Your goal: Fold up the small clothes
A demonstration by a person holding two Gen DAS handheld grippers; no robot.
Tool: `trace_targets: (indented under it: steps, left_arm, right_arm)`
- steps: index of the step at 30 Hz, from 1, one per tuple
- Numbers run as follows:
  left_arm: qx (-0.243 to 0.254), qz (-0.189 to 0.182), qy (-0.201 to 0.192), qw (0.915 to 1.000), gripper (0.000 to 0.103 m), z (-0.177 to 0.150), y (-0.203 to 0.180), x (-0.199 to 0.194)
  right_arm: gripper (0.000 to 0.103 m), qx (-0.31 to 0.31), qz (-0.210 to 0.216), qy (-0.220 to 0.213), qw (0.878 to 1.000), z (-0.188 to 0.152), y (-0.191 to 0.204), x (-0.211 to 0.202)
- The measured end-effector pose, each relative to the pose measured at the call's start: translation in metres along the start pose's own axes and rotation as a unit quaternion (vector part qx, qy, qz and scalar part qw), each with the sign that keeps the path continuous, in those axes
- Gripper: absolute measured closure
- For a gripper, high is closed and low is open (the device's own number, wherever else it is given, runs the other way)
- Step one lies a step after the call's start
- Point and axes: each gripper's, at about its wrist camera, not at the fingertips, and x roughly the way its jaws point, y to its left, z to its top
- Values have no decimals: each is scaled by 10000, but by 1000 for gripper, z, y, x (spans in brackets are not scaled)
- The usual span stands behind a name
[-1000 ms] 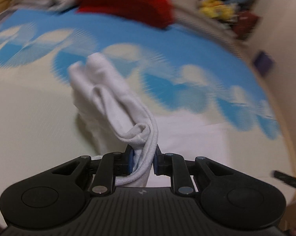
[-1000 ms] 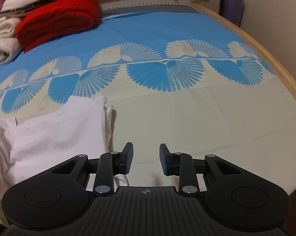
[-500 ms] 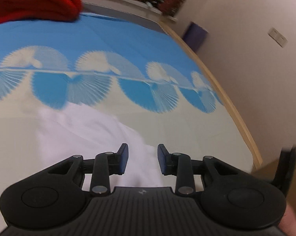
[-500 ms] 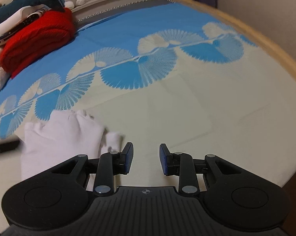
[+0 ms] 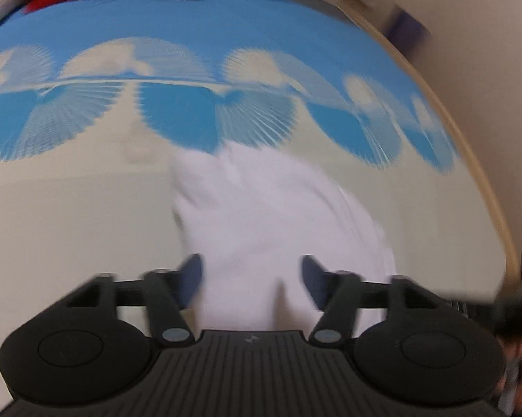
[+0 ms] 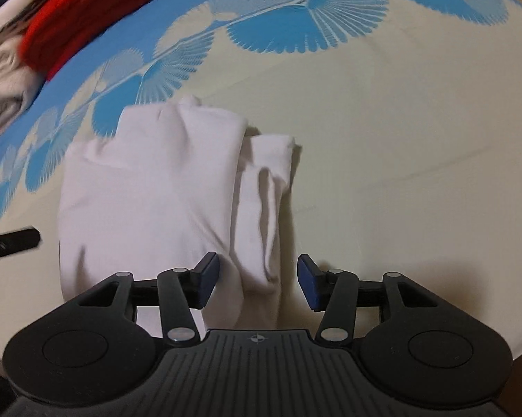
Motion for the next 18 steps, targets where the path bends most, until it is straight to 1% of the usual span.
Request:
trace_targets:
  steps: [2, 4, 6, 10, 14, 15, 16, 17, 18]
  left_arm:
    - [-661, -10, 59, 9978, 31, 7, 19, 11]
    - [-1238, -26, 175, 9922, 31, 12, 35, 27]
    - [-1510, -52, 254, 9882, 31, 18, 42, 43]
    - [-1673, -75, 407, 9850, 28, 24, 43, 73]
    - [-1609, 40, 630, 9850, 24, 22, 40, 98]
    - [-1623, 41, 667, 9845, 24, 19, 41, 100]
    - [-1627, 20, 684, 9843, 26, 18, 42, 104]
    - [-1574, 10, 672, 9852, 37, 18, 42, 104]
    - [-1453, 47, 668, 9871, 44, 20, 41, 103]
  right_arm:
    - [47, 103, -8, -66, 9999, 5, 0, 3]
    - [44, 214, -4, -22, 9998, 8, -1, 9]
    - [44, 316, 54, 75, 9995, 10, -1, 15]
    - [44, 319, -11, 128, 9994, 17, 7, 28]
    - [45, 337, -125, 89, 9993, 21, 16, 36]
    - [48, 358, -130, 65, 9993, 22, 18, 37]
    - [60, 359, -127, 38, 9993, 22, 20, 38]
    - [69, 325, -86, 21, 9994, 23, 22, 40]
    - [79, 266, -9, 5, 9996, 23, 26, 41]
